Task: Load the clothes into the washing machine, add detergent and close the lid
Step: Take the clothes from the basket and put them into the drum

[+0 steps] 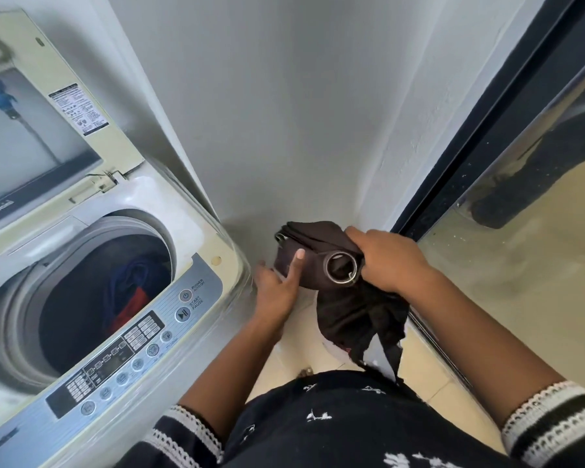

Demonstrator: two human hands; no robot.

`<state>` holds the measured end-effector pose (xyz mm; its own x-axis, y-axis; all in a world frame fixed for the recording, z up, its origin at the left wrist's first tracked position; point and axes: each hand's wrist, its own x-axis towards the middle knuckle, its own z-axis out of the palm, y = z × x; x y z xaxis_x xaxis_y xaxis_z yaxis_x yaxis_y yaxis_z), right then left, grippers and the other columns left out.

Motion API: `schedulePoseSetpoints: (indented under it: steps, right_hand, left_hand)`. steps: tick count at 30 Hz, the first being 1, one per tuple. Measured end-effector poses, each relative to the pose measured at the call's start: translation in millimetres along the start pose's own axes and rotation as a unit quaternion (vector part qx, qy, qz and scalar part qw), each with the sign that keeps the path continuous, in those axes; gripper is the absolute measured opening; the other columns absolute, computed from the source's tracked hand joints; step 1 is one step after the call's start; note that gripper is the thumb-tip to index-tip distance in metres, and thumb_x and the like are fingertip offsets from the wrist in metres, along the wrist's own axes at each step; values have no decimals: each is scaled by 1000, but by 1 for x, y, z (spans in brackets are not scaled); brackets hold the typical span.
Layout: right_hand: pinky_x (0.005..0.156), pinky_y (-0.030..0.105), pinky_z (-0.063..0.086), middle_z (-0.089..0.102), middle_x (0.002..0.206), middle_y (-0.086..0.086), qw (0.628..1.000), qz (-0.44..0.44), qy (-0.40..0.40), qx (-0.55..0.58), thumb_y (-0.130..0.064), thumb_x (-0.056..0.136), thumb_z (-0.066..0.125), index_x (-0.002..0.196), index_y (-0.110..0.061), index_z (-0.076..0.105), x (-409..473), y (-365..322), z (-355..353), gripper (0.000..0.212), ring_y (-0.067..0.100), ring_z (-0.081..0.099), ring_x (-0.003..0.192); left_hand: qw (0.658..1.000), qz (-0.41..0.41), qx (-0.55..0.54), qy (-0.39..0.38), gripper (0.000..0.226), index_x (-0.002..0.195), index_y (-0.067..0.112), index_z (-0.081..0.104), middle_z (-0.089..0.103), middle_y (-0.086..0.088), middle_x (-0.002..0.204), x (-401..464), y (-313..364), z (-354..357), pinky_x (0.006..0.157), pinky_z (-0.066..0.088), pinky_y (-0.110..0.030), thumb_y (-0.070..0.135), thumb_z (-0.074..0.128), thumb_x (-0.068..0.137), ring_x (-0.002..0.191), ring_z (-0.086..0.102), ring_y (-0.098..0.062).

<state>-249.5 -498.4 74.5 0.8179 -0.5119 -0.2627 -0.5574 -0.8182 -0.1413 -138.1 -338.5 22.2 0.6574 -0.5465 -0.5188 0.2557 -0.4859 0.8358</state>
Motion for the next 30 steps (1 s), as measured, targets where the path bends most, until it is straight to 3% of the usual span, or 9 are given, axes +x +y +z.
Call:
schedulePoseSetpoints:
  steps: [3,7,11,14,16,20,23,26,30]
  right_hand:
    - [68,35,35,48,113,9,996,29,-19,-84,-15,93,51,138,-29,41,2,-4,-29,48,32,56,102]
    - [64,34,36,38,107,3,998,-37,43,-30,-12,85,60,119,-27,55,-1,-30,-55,37,26,51,85]
    - [72,33,52,53,108,-3,968,-104,115,196,-7,72,66,124,-33,47,0,-38,-71,62,20,60,92]
    - [101,26,47,53,133,-6,880,-133,82,449,-16,68,87,136,-36,41,-6,-19,-70,85,6,52,125]
    - [113,28,32,39,149,-11,877,-116,106,455,-33,64,93,145,-40,30,-12,-5,-56,102,1,33,141]
    - [120,36,23,20,158,-15,893,-56,31,446,-49,49,95,151,-48,12,-21,-1,3,132,3,21,146]
    - [117,41,35,32,154,-10,858,-63,14,510,-45,52,96,145,-50,17,-23,-21,36,122,10,37,141]
    - [104,42,49,56,132,-3,847,-51,69,525,-34,63,92,137,-34,33,-23,-27,45,94,12,58,121]
    - [79,43,57,66,104,-1,892,-18,139,430,-32,74,77,120,-23,46,-19,-11,47,56,19,67,95]
  left_hand:
    - [983,145,108,21,127,154,31,4,8,1,162,-3,-1,6,120,18,-40,79,70,57,148,12,-18]
    - [937,288,181,-84,126,151,28,15,31,-2,154,4,7,19,118,32,-45,64,86,53,144,31,-18]
    - [958,275,85,-15,64,122,25,45,69,9,104,0,21,25,82,56,-45,45,74,68,96,68,-11]
    - [966,234,-108,-1,45,120,25,60,72,3,109,7,33,14,91,55,-46,38,66,77,105,68,-18]
    - [950,170,-263,-17,52,124,13,62,69,-11,117,15,44,5,94,54,-48,34,70,77,111,65,-31]
    - [895,61,-440,-40,33,110,10,69,75,-8,99,16,59,-11,76,59,-34,37,57,94,95,71,-24]
    - [928,-11,-368,-54,33,92,18,61,72,7,63,1,48,-11,59,55,-24,37,36,104,69,70,-12]
    - [946,-48,-311,-77,36,85,20,52,63,12,45,-5,42,-12,41,48,-15,38,28,106,41,62,-1]
    - [976,-55,-199,-69,27,123,12,53,72,-6,99,19,42,-18,62,58,-27,29,46,103,77,72,-14]
